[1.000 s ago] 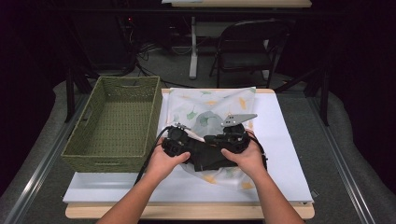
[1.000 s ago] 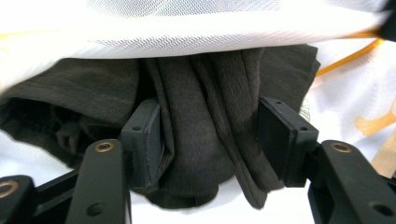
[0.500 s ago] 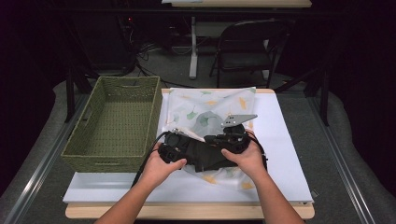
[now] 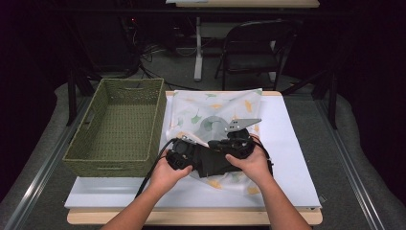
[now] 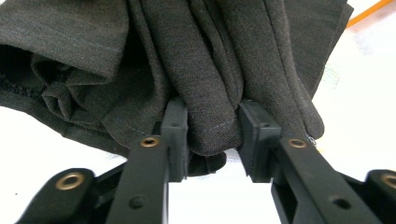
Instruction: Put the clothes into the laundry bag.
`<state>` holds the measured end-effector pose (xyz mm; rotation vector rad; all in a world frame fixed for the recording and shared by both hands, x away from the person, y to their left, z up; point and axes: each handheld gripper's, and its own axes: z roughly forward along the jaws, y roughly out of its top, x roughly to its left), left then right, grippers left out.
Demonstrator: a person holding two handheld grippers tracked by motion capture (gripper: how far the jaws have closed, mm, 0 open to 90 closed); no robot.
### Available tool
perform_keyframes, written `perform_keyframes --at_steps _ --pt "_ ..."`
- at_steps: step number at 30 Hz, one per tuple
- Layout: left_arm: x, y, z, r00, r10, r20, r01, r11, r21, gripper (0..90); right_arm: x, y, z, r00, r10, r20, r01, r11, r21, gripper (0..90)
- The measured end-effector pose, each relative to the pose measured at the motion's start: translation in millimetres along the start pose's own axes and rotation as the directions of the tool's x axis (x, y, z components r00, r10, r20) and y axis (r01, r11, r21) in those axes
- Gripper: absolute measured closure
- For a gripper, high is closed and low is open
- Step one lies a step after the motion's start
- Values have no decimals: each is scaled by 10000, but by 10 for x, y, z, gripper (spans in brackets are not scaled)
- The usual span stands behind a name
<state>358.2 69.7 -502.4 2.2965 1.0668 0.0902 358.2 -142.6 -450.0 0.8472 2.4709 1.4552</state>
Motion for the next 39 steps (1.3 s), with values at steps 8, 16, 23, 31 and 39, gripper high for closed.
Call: perform_keyframes --at_steps 8,16,23,31,39 --pt "-23 83 -112 9996 -127 235 141 9981 -596 714 30 9 3 9998 -7 -207 6 10000 -35 897" --pt "-67 251 -140 9976 -479 498 537 9912 -1214 715 66 32 -15 9989 -47 -474 40 9999 -137 897" --pt "-16 325 23 9957 -819 438 862 9902 -1099 691 34 28 -46 9980 147 -618 -165 9995 -277 897" --pt "37 266 63 9932 -1060 472 1105 9881 -1068 519 -15 -13 -37 9996 168 -232 -170 9998 -76 897" --pt "64 118 -180 9960 -854 248 877 9895 -1153 475 -36 -18 -54 9998 182 -101 -183 9998 -87 896"
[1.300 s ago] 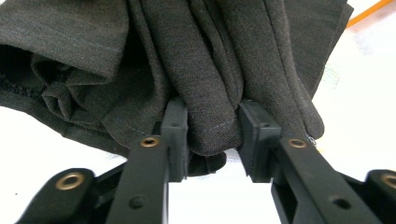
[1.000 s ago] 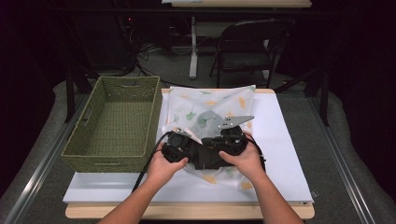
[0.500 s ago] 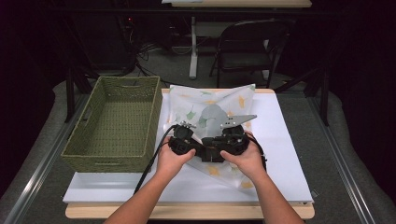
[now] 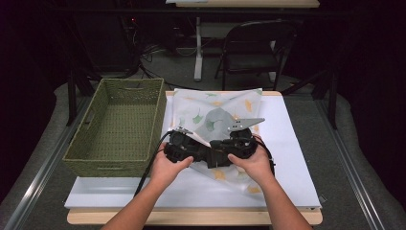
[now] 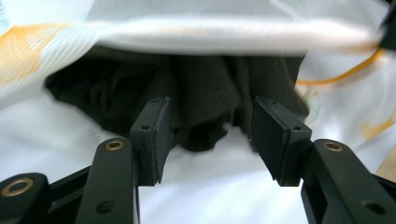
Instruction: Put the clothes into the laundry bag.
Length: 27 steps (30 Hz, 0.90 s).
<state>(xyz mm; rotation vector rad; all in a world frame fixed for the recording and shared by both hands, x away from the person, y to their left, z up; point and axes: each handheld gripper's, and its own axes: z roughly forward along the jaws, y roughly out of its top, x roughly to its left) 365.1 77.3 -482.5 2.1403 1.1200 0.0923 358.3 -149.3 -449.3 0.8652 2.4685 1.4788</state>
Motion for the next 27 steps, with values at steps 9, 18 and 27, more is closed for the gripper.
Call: perform_keyframes --at_steps 9,18,27 --pt "141 -241 35 9991 -239 -337 256 9983 518 496 -8 -6 -3 10000 20 60 -20 10000 6 896" --pt "243 -299 265 9960 -285 -851 364 9950 928 497 -13 -13 -3 10000 42 67 -42 10000 -6 896" --pt "204 -243 265 9985 7 -552 29 9979 654 490 -19 -15 -11 10000 61 59 -61 10000 -43 896"
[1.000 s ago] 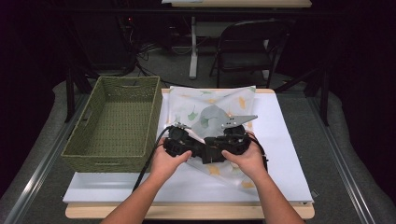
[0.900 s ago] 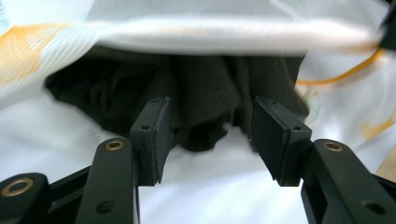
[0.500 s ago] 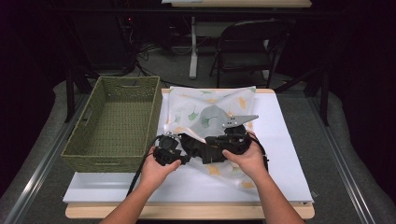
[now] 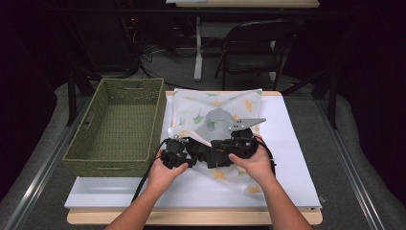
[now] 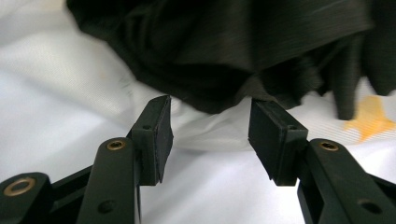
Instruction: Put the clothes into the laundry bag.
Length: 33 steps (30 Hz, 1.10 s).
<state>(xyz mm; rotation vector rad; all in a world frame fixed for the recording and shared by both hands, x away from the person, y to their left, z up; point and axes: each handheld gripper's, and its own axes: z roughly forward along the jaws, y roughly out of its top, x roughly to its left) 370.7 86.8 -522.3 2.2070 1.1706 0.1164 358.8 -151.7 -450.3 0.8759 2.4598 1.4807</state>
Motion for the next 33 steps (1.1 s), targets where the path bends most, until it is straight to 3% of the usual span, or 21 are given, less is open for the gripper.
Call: perform_keyframes --at_steps 5,9,15,18,33 --pt "-65 74 -12 9992 303 255 -297 9993 -224 482 9 1 5 10000 -10 15 10 10000 26 896" --pt "-102 155 32 9986 496 178 -493 9986 -169 494 7 0 15 10000 13 -7 -13 10000 16 896" --pt "-145 224 90 9985 471 280 -460 9982 -396 732 20 -3 22 10000 -47 -34 47 10000 73 896" --pt "-175 239 86 9984 490 266 -477 9976 -500 798 23 -4 27 10000 -50 -64 50 9999 94 896" --pt "-291 450 58 9969 273 738 -195 9944 -1037 824 77 25 16 9994 -138 -302 139 9999 31 897"
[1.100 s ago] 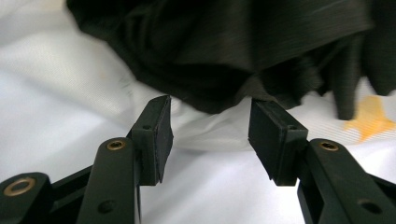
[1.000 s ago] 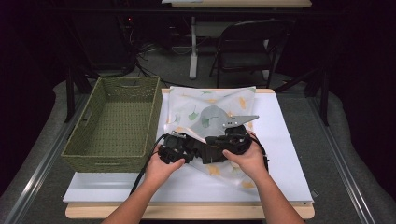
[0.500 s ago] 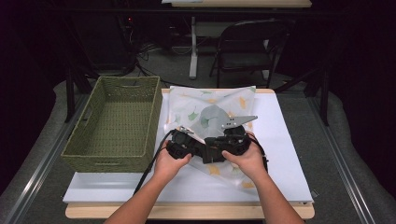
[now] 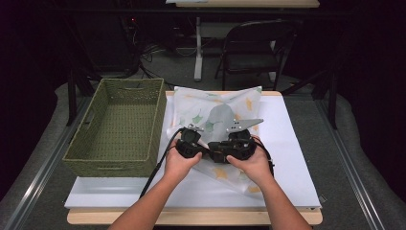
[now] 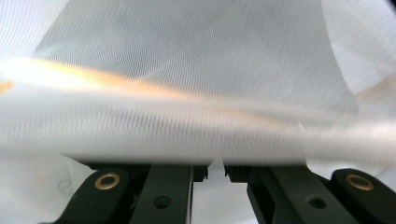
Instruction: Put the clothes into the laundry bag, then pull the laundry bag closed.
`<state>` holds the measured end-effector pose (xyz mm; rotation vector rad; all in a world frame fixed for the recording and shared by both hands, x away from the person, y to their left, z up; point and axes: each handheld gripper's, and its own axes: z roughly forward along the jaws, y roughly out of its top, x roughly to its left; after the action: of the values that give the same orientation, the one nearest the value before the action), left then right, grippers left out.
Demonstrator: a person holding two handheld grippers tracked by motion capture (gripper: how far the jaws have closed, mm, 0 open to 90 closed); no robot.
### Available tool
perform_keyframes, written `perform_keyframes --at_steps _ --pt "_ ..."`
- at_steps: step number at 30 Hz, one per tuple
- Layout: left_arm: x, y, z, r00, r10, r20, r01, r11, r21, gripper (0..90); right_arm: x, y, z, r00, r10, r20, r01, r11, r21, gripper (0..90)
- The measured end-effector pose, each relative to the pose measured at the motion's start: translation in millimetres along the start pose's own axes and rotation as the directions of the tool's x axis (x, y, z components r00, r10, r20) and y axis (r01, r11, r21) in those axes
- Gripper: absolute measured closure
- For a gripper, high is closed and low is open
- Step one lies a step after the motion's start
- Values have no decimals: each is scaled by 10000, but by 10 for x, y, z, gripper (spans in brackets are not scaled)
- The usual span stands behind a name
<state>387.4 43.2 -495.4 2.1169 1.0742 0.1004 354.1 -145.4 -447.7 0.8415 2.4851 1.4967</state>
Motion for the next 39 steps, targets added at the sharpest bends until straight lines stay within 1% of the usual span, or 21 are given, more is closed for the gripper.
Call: perform_keyframes --at_steps 2,5,6,9,11,12,14,16,18,20,21,22,23,26,27,30,31,32,33,35,39 --pt "2 27 33 9998 -211 15 211 9997 -99 824 -7 -2 -7 10000 82 -13 -82 10000 0 897" --pt "17 50 117 9999 -109 -122 108 9999 -26 821 -17 -5 -10 10000 80 22 -80 10000 -36 897" --pt "29 45 146 9997 -195 -142 194 9998 -31 819 -18 -6 -12 10000 81 53 -81 10000 -26 897" --pt "52 33 173 9997 -195 -176 194 9998 -44 808 -28 -11 -17 9999 95 105 -95 10000 4 897" --pt "70 20 164 9997 -140 -204 141 9999 51 787 -37 -16 -18 9998 137 121 -138 9999 10 897" --pt "75 13 159 9996 -190 -207 192 9998 79 774 -39 -18 -17 9998 148 122 -148 9999 18 897" --pt "97 -3 134 9997 -193 -172 195 9997 127 730 -44 -21 -17 9998 116 165 -117 9999 25 897" --pt "110 -13 103 9993 -319 -194 323 9992 236 675 -51 -24 -17 9998 100 185 -101 9999 29 897" --pt "119 -27 59 9993 -264 -271 274 9990 350 640 -55 -25 -22 9997 151 209 -152 9999 38 897" --pt "116 -47 12 9994 -203 -291 213 9992 350 618 -57 -24 -27 9996 160 236 -160 9999 15 897" --pt "115 -62 -26 9992 -146 -385 160 9992 366 611 -57 -24 -28 9996 170 240 -170 9999 10 896" --pt "122 -74 -57 9992 -42 -392 58 9992 405 603 -60 -24 -28 9996 162 245 -163 9999 6 897" --pt "127 -88 -86 9993 -48 -368 63 9991 418 598 -61 -24 -29 9995 181 254 -181 9998 8 897" --pt "159 -124 -179 9987 -45 -499 68 9990 449 578 -62 -24 -29 9995 176 263 -176 9998 14 897" --pt "177 -134 -209 9987 -136 -485 157 9989 431 572 -61 -25 -29 9995 179 266 -180 9998 16 897" --pt "245 -157 -287 9974 -333 -646 359 9986 398 558 -63 -26 -32 9994 181 284 -182 9998 7 896" --pt "269 -161 -304 9968 -340 -720 367 9986 370 550 -66 -26 -33 9994 183 280 -183 9998 -2 897" --pt "289 -162 -314 9967 -346 -736 376 9985 395 544 -69 -28 -34 9994 192 276 -191 9998 -4 896" --pt "316 -168 -324 9953 -393 -884 428 9984 378 535 -71 -28 -34 9994 194 280 -194 9998 -6 896" --pt "353 -178 -319 9942 -488 -953 528 9978 406 523 -75 -27 -34 9995 173 282 -172 9998 -22 896" --pt "371 -205 -247 9918 -391 -1214 464 9973 576 507 -81 -29 -38 9994 200 284 -199 9998 -37 897"
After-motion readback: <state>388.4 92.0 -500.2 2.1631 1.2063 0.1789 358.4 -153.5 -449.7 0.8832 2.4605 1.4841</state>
